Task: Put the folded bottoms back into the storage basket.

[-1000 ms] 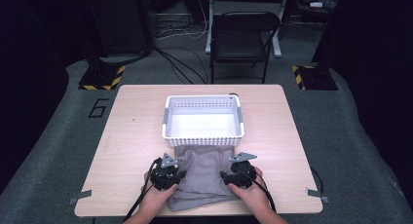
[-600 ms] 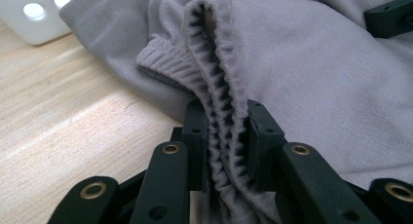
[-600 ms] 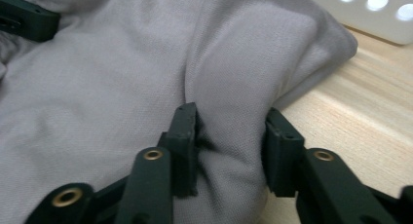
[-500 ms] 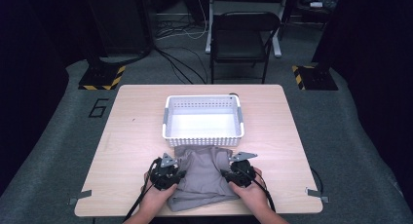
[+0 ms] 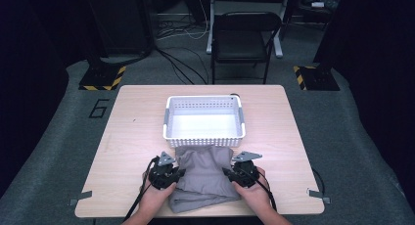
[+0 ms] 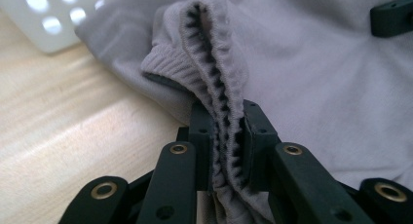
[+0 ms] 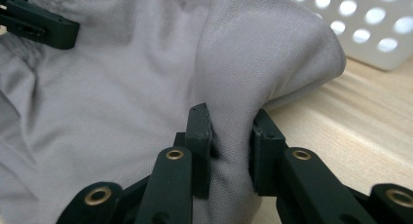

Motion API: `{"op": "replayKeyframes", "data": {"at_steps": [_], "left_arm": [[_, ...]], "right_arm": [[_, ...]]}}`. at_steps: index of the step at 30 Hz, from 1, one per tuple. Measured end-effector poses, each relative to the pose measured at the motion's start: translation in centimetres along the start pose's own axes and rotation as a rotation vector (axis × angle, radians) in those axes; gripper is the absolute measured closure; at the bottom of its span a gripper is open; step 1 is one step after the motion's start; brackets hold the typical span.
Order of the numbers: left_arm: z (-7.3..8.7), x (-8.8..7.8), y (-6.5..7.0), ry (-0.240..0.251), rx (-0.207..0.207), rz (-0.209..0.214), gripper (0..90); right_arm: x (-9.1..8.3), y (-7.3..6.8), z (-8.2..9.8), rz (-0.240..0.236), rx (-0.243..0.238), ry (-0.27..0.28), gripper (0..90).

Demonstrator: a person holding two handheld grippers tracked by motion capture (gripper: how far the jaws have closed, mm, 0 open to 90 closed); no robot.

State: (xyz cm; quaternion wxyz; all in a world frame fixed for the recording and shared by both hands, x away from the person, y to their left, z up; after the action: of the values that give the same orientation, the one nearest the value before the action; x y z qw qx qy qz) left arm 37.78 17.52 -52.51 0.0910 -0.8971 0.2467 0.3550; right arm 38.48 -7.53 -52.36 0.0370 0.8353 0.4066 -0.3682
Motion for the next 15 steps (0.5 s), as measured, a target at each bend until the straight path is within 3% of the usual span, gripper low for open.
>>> {"op": "replayKeyframes", "data": {"at_steps": [2, 4, 6, 10, 15], "left_arm": [[-0.3, -0.4, 0.1, 0.013, 0.019, 0.003, 78.8], [-0.6, -0.7, 0.2, 0.026, -0.001, 0.007, 79.2], [-0.8, -1.0, 0.0, 0.035, 0.013, 0.006, 80.8], [-1.5, -2.0, -0.6, 0.061, -0.037, 0.012, 81.2], [-1.2, -1.6, -0.5, 0.059, -0.062, 0.016, 81.1]], "right_arm": [[-0.5, -0.2, -0.2, 0.003, -0.020, 0.014, 73.7], [-0.8, -0.4, -0.4, 0.002, -0.019, 0.030, 73.7], [-1.2, -0.6, -0.6, -0.003, -0.009, 0.037, 73.7], [-1.9, -0.9, -0.9, -0.018, 0.004, 0.060, 73.5], [-2.0, -0.8, -1.1, -0.020, 0.019, 0.067, 73.5]]}}
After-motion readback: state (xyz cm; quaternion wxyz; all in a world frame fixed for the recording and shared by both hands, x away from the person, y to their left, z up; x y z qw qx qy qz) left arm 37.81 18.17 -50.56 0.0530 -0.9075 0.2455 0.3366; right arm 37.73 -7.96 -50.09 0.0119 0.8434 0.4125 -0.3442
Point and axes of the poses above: each handheld gripper's, and its own axes: x roughly forward along the jaws, z roughly out of its underside, y roughly to its right, the point moved 4 cm from there along x, roughly forward along the jaws, and after that the axes turned 10 degrees about -z, right-handed, at the moved point
